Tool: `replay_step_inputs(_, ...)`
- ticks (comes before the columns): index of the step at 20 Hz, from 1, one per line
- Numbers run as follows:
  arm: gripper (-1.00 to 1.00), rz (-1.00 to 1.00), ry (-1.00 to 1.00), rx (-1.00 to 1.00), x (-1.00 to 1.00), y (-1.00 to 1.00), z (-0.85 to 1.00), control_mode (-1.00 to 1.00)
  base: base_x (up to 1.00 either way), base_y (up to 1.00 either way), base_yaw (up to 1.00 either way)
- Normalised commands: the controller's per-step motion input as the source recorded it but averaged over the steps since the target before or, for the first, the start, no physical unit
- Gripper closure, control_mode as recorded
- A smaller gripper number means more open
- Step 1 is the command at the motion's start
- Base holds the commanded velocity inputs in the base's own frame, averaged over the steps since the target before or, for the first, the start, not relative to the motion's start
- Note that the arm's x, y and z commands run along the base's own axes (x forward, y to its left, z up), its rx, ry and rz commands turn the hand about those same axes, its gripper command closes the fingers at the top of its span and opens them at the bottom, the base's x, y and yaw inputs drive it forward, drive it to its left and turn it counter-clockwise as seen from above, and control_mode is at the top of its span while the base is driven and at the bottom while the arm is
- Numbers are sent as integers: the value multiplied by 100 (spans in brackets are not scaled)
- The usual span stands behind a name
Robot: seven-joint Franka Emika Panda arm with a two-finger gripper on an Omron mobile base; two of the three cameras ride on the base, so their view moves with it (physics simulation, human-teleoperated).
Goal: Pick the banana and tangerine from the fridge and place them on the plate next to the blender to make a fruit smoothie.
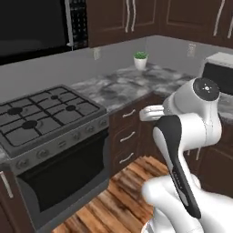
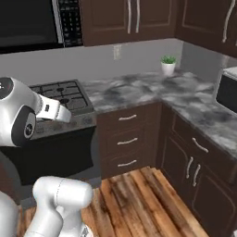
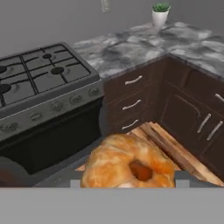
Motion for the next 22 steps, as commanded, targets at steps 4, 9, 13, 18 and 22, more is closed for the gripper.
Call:
replay_step_inputs(4, 100, 0, 0, 0, 0, 0, 0, 100, 19, 50, 81)
replay_step_inputs(9, 100, 0, 0, 0, 0, 0, 0, 100, 0, 27, 95)
replay_step_inputs(13, 100, 0, 0, 0, 0, 0, 0, 100, 0, 18, 100)
replay_step_inputs(18, 100, 0, 0, 0, 0, 0, 0, 100, -1, 18, 100)
replay_step_inputs(22, 100, 0, 0, 0, 0, 0, 0, 100, -1, 19, 100)
